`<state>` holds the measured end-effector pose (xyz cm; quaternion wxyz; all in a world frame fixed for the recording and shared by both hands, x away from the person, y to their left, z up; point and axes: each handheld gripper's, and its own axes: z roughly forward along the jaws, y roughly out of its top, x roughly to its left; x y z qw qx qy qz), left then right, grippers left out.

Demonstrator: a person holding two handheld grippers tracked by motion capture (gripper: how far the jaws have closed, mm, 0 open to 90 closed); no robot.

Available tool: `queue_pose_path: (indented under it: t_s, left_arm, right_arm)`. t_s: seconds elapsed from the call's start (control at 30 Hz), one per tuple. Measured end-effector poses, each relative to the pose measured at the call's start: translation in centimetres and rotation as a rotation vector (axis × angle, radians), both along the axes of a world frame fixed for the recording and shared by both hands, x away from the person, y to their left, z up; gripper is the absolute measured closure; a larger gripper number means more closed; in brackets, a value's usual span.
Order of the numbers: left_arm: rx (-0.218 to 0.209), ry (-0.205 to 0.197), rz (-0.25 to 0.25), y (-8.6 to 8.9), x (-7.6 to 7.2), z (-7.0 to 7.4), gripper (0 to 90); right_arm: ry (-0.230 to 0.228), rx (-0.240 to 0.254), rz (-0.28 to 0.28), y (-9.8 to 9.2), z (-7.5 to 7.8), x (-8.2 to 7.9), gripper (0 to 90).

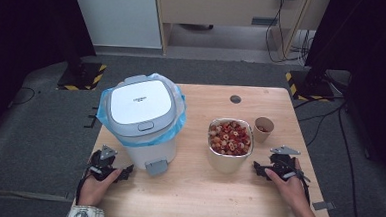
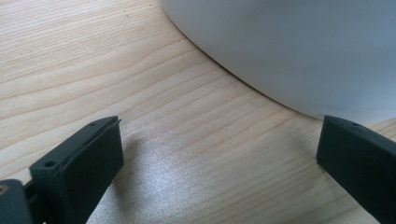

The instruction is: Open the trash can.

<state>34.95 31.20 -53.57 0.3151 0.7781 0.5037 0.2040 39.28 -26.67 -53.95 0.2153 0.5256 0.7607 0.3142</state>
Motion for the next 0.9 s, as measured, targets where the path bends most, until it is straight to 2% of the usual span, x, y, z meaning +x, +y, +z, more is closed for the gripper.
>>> queue_pose_path:
  t_s: [0.17, 0.33, 0.43, 0.73, 0.9]
  left_arm:
    - [-0.005, 0.001, -0.003, 0.0, -0.6, 0.6, 11.7]
    - [-0.005, -0.036, -0.006, -0.4, -2.1, 1.7, 19.0]
    - [-0.014, -0.043, -0.018, -0.5, -2.7, 2.2, 28.1]
    - [-0.085, -0.085, -0.053, -1.0, -4.8, 3.7, 51.1]
    - [-0.094, -0.097, -0.083, -1.4, -5.4, 4.1, 61.3]
  right_arm:
    - [0.000, 0.000, -0.002, 0.0, 0.0, 0.0, 0.6]
    - [0.000, -0.001, 0.005, 0.0, 0.0, -0.2, 0.5]
    - [0.002, 0.001, 0.003, 0.0, 0.0, -0.2, 0.5]
    - [0.000, 0.000, 0.006, 0.0, 0.0, -0.2, 0.6]
    - [0.000, 0.000, 0.006, 0.0, 0.0, -0.2, 0.6]
